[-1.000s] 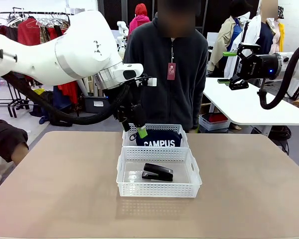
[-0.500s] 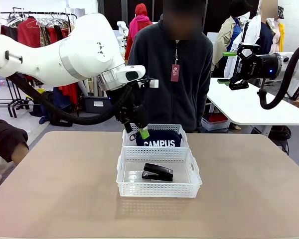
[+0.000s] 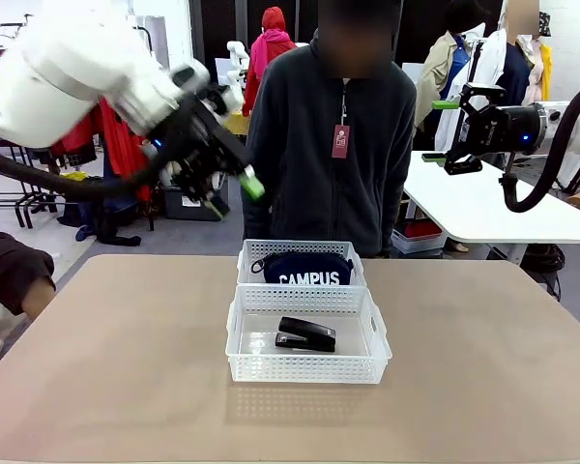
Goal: Distribute items into two baskets.
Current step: Place the picked Stapler into the Organizing basket as instructed by the person.
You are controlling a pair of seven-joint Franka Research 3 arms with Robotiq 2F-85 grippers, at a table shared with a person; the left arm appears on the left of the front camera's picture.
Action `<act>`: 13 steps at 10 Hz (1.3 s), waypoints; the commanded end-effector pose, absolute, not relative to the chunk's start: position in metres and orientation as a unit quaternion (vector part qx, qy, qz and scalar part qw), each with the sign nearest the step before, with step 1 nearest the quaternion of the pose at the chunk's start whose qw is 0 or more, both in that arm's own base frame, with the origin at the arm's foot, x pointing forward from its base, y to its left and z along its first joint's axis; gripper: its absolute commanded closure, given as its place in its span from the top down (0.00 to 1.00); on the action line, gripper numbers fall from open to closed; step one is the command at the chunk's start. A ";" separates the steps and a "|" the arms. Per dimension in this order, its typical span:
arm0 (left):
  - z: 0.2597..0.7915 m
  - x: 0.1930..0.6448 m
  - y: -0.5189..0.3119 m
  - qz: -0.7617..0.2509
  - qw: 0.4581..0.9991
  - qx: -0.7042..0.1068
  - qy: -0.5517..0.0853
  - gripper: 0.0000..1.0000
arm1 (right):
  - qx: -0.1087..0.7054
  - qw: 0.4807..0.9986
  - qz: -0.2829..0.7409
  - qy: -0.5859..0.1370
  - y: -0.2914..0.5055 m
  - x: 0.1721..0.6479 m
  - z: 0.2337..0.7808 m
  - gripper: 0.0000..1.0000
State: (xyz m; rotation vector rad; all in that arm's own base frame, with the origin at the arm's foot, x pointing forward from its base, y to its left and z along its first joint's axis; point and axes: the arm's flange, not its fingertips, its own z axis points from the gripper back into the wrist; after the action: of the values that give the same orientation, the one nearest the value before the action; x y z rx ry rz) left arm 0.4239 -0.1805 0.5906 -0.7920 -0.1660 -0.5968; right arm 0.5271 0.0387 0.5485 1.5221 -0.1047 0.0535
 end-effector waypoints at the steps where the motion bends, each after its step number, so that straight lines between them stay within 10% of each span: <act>1: 0.600 0.428 -0.143 -0.225 0.848 -0.464 -0.119 1.00 | 0.690 0.722 0.025 -0.048 0.039 0.526 0.551 1.00; 5: 0.608 0.450 -0.059 -0.115 0.752 -0.628 -0.166 1.00 | 0.690 0.722 0.025 -0.048 0.039 0.526 0.551 1.00; 13: 0.579 0.467 -0.001 -0.049 0.714 -0.673 -0.184 1.00 | 0.690 0.722 0.025 -0.048 0.039 0.526 0.551 1.00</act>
State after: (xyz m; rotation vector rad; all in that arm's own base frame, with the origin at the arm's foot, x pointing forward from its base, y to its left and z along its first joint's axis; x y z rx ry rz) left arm 0.4721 -0.0012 0.5810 -1.4668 -0.3876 -0.0906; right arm 0.5272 0.0385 0.5484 1.5221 -0.1048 0.0532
